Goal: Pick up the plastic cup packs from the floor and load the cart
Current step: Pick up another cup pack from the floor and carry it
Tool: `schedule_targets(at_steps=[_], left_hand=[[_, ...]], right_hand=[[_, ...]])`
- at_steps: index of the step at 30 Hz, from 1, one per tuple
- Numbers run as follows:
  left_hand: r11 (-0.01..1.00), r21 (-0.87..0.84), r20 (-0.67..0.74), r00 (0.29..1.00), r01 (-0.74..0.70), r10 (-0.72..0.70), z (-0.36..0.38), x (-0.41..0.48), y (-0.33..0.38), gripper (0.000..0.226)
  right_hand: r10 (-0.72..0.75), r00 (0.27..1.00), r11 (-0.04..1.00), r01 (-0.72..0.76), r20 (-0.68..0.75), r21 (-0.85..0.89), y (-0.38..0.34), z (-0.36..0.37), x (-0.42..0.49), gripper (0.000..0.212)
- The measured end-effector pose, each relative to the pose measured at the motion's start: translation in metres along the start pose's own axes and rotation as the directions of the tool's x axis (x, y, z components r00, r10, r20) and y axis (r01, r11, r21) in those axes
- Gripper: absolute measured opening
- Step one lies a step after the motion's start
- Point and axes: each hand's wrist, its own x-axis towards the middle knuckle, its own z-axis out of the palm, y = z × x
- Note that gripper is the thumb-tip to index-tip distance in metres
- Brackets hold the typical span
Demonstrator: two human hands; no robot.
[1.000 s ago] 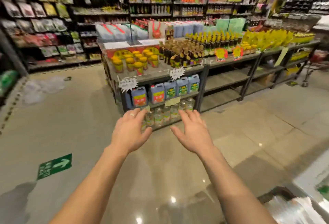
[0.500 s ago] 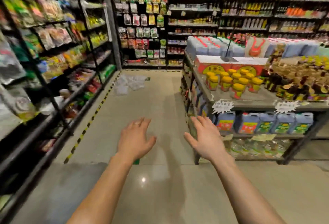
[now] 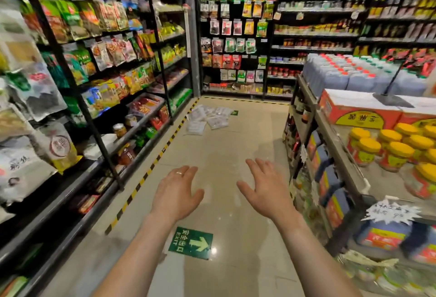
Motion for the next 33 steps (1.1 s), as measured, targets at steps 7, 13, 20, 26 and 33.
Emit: schedule_targets(at_steps=[7,13,20,26,33], left_hand=[[0.996,0.030,-0.001,0.997,0.082,-0.082,0.006,0.164,-0.021,0.074],[0.996,0.022,0.022,0.996,0.085,-0.085,0.024,0.295,-0.051,0.073],[1.000,0.001,-0.028,0.999,0.028,-0.028,0.047,0.487,-0.107,0.084],[1.000,0.001,-0.011,1.000,-0.014,0.014,0.043,0.660,-0.155,0.068],[0.999,-0.024,0.008,1.000,-0.026,0.026,0.064,0.819,-0.182,0.065]], right_hand=[[-0.077,0.996,0.997,0.078,0.045,-0.013,0.024,0.007,0.193,0.083],[-0.101,0.990,0.995,0.103,0.094,-0.015,0.035,0.029,0.326,0.068],[-0.058,0.992,0.996,0.065,0.111,-0.061,0.034,0.076,0.510,0.067],[-0.002,0.996,0.997,0.009,0.088,-0.073,0.033,0.097,0.663,0.090],[0.041,0.994,0.999,-0.039,0.104,-0.026,0.065,0.124,0.809,0.068]])
